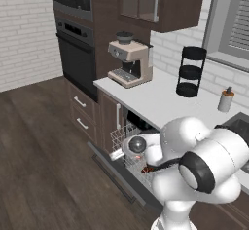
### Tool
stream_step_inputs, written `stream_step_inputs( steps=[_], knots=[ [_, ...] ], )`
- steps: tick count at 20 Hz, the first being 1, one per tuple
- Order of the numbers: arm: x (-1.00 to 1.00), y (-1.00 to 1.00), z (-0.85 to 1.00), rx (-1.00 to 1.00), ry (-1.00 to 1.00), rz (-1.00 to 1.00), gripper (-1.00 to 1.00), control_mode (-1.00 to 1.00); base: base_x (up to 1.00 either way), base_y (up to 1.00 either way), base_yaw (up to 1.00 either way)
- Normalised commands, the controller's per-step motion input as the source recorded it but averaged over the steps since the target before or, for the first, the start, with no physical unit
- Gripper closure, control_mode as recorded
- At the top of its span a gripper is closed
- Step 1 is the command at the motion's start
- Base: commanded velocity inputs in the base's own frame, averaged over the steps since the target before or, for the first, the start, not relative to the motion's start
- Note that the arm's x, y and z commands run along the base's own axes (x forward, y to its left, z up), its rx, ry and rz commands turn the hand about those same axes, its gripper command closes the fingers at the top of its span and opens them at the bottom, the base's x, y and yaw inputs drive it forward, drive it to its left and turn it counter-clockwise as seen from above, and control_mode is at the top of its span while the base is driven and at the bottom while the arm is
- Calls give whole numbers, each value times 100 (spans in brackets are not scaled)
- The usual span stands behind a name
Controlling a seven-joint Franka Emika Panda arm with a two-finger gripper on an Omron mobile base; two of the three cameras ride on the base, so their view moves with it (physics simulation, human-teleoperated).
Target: Pick up the cup and bowl from the counter, place them in the dishwasher, and close the dishwasher door.
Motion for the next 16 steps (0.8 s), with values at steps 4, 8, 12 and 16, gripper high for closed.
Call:
stream_step_inputs(
  steps=[4,8,12,16],
  knots=[
    [-9,100,61,-11,18,-13,-100,-100,0,0,0],
    [-20,100,14,-26,18,-16,-100,-100,0,0,0],
    [-33,100,1,-35,15,-20,-100,-100,0,0,0],
    [-18,91,-5,-44,14,-25,-100,-100,0,0,0]
  ],
)
